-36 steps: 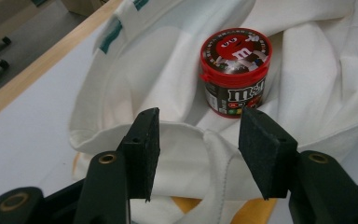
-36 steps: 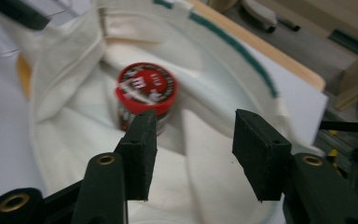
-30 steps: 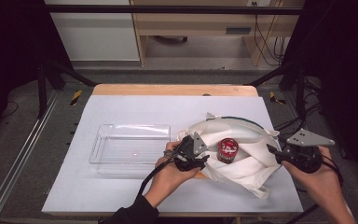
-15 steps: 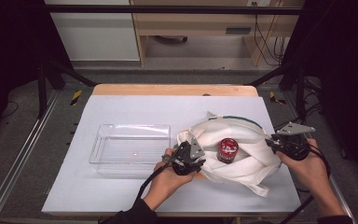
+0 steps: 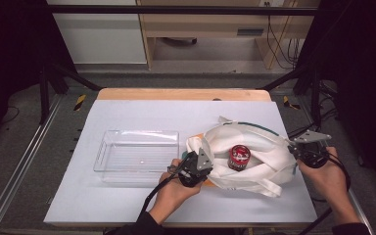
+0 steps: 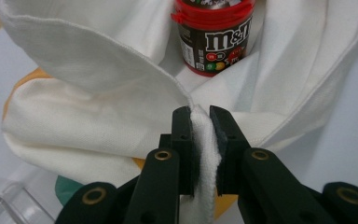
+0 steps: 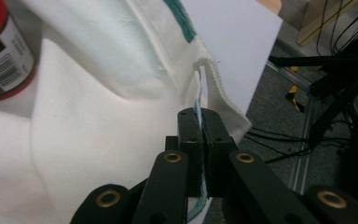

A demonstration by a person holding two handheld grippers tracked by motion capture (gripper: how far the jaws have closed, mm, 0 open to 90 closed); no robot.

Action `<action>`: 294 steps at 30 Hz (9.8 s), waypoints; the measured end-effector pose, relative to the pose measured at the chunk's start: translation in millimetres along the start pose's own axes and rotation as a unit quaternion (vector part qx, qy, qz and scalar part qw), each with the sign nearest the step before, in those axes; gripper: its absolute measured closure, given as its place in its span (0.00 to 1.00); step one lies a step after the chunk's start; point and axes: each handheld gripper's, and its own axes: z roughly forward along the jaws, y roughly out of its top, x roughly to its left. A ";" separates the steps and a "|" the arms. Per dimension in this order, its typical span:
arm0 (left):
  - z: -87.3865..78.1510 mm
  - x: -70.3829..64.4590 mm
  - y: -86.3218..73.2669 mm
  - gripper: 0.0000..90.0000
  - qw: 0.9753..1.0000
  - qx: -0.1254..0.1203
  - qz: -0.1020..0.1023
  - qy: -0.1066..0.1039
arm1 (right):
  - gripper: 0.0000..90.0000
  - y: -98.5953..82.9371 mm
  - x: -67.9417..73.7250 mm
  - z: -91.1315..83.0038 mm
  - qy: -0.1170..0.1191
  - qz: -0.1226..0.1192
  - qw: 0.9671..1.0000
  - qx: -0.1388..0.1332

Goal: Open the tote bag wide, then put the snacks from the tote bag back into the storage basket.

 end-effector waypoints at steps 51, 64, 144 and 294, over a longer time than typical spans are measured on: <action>4.1 40.9 56.2 0.48 0.998 -0.018 0.025 0.060 | 0.50 17.7 81.7 -52.6 0.139 -0.058 0.982 -0.113; 18.9 55.2 57.2 0.43 0.998 0.001 0.011 0.061 | 0.52 8.5 94.7 -42.1 0.177 -0.076 0.977 -0.092; 10.9 78.8 43.8 0.64 0.994 0.025 -0.018 0.107 | 0.50 -29.3 104.1 -57.7 0.213 -0.101 0.970 -0.067; -114.8 102.7 -71.8 0.09 0.989 -0.015 -0.081 0.123 | 0.17 101.5 111.3 31.4 0.176 -0.091 0.978 0.067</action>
